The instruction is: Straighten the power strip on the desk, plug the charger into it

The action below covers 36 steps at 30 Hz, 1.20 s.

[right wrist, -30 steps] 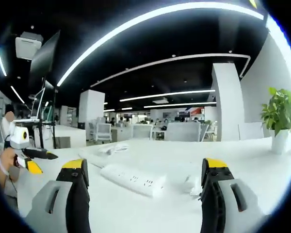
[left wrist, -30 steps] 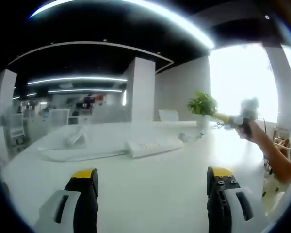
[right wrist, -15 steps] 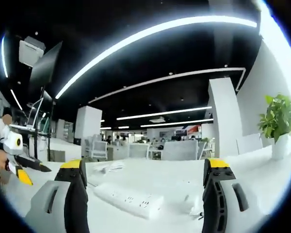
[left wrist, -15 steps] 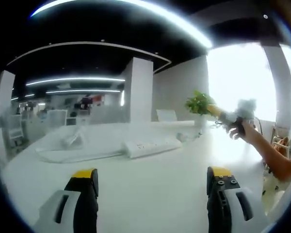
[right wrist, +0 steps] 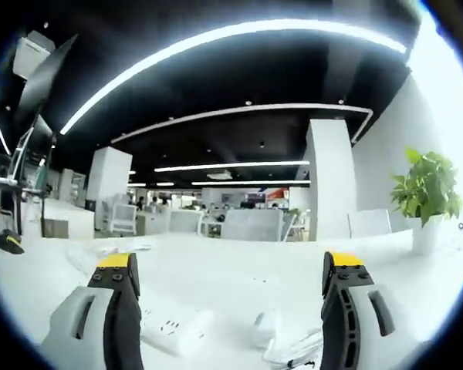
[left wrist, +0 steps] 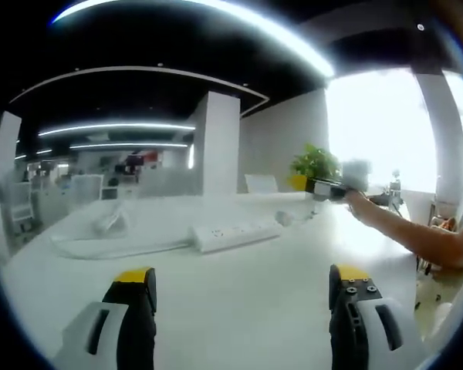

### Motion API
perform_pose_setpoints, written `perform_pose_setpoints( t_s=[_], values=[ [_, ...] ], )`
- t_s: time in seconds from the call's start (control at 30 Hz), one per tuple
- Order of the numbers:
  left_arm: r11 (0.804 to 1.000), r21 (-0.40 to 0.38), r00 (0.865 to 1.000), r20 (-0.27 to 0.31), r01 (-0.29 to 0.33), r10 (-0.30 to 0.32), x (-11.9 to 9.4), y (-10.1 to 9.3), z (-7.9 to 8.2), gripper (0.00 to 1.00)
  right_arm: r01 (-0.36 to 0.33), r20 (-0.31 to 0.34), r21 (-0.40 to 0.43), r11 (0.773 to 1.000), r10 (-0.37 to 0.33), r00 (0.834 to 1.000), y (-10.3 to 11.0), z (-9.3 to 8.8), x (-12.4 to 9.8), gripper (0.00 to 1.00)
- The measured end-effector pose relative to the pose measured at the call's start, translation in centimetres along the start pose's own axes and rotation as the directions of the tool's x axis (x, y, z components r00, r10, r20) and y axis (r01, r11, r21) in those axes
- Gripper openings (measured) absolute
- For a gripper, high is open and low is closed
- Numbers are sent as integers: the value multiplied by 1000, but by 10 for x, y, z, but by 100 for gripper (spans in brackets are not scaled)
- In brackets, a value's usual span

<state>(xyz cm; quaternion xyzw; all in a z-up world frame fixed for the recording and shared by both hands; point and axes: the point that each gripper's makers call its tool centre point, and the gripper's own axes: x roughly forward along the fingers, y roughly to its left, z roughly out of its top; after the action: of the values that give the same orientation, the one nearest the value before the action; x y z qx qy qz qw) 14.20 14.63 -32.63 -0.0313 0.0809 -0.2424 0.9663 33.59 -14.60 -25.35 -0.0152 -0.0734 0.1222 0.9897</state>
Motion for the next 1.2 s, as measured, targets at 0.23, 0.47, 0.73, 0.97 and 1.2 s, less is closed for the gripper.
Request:
perform_pose_setpoints(
  t_s=[0.23,0.47,0.73,0.97,1.2],
  values=[
    [1000,0,1000,4,2,-2,0,-2,1,96,55,-107,61,997,-49,993,-16,-38,20,81],
    [1000,-3,1000,5,-2,3,-2,-1,0,96,100,-170,5,995,-98,980,-22,-57,23,78],
    [1000,-6,1000,-1,-4,4,-1,-1,-2,96,116,-275,19,993,-106,956,-23,-76,26,69],
    [1000,-9,1000,2,-11,11,-2,1,-2,96,121,-201,-2,993,-119,972,-23,-48,32,67],
    [1000,-11,1000,1,-16,16,-3,3,-3,96,118,-283,-44,992,-126,951,-13,-67,39,59]
  ],
)
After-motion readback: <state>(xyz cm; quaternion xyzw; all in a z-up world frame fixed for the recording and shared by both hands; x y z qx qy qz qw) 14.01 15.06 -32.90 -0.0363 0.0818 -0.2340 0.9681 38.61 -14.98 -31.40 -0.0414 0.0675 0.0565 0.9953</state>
